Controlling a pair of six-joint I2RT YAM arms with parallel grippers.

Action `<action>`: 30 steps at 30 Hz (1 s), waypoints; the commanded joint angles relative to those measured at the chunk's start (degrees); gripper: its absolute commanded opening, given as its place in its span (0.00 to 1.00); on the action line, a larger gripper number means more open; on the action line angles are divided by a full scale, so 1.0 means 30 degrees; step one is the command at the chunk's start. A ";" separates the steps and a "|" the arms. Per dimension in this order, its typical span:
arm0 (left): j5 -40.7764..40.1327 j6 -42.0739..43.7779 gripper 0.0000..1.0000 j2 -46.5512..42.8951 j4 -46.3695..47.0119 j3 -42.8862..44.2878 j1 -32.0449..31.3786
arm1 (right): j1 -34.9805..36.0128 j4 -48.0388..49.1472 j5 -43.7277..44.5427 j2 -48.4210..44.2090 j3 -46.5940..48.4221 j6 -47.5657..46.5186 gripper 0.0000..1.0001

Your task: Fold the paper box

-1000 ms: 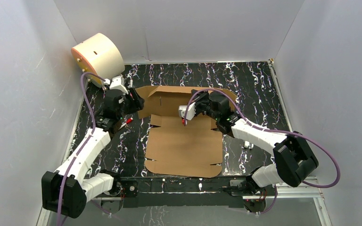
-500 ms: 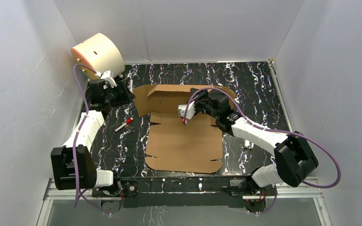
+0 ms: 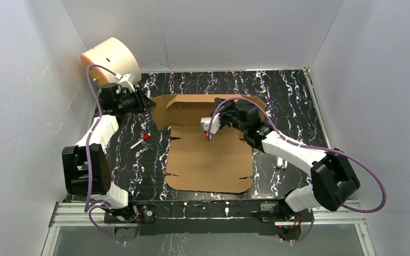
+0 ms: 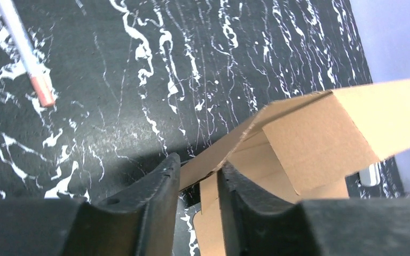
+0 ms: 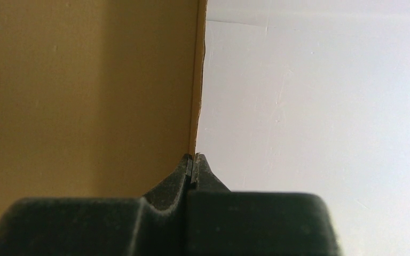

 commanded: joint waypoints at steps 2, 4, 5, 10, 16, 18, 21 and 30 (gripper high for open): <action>0.2714 0.0956 0.18 -0.0741 0.1747 -0.0261 0.0058 | 0.0041 0.1039 0.0299 0.0207 0.1098 -0.0763 0.00; 0.2873 0.0944 0.10 -0.1181 0.2130 -0.0611 0.0035 | 0.0051 0.1425 0.0426 0.0419 0.1103 -0.0821 0.00; 0.2796 0.0980 0.07 -0.1403 0.2206 -0.0726 0.0028 | 0.0036 0.1669 0.0509 0.0538 0.1125 -0.0897 0.00; 0.2194 0.1278 0.00 -0.2746 0.2195 -0.1211 -0.0470 | 0.0040 0.2794 0.0890 0.1315 0.1384 -0.1552 0.00; -0.0397 0.1974 0.00 -0.4622 0.1691 -0.1956 -0.2285 | 0.0000 0.4808 0.1080 0.2251 0.1546 -0.2009 0.00; -0.1650 0.1663 0.00 -0.5194 0.1691 -0.2124 -0.3045 | -0.0049 0.5965 0.1105 0.2461 0.1305 -0.2144 0.00; -0.3599 0.1247 0.00 -0.5888 0.1743 -0.2372 -0.4205 | -0.0041 0.6703 0.0975 0.2633 0.1029 -0.2420 0.00; -0.7856 -0.0006 0.00 -0.7417 0.3022 -0.3966 -0.6538 | 0.0208 0.7211 0.0479 0.1711 -0.1129 -0.2401 0.00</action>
